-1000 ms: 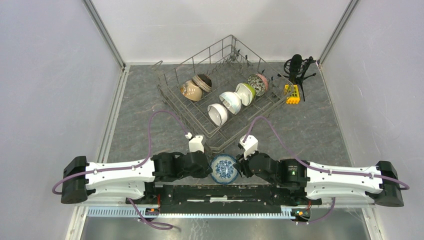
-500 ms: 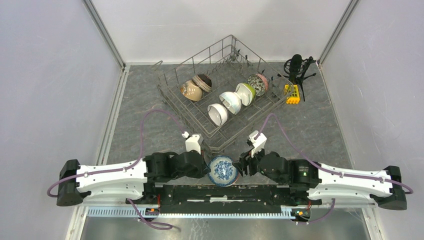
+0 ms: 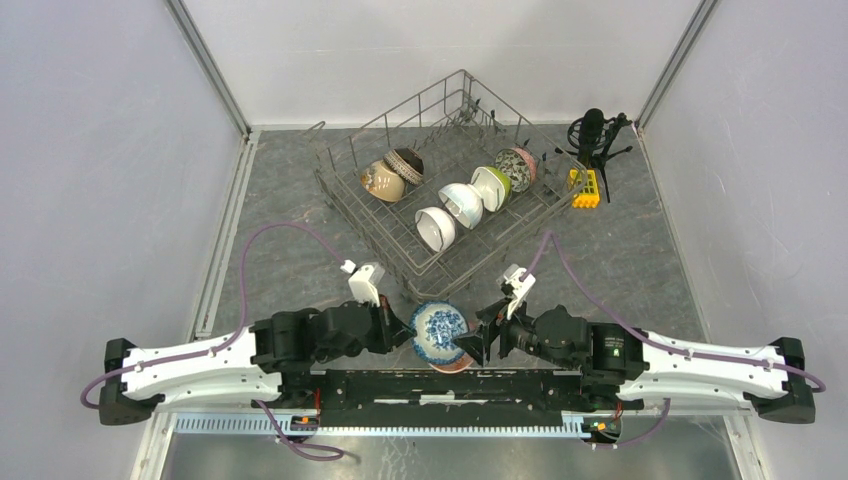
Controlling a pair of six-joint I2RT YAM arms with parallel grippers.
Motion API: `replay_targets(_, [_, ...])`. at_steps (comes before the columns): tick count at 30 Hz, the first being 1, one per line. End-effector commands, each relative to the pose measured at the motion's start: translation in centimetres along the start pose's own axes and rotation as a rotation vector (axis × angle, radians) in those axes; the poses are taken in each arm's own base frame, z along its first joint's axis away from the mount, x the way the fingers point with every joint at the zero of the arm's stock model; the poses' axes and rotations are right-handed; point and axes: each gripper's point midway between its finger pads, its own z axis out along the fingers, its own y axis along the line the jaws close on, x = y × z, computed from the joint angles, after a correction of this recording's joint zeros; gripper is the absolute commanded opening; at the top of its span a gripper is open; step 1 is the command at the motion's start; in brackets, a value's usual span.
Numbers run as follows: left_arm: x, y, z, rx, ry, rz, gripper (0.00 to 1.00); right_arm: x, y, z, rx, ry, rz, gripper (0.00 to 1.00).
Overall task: Load the bowls into the dish rack
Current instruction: Pick up the bowl from the center of the board.
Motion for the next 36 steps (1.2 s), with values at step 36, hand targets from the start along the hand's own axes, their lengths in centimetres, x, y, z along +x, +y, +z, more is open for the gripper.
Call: replay_targets(36, [-2.9,-4.3,-2.3,0.326,-0.163,-0.079,0.02,-3.5,5.2,0.6,-0.322,-0.272,0.484,0.77])
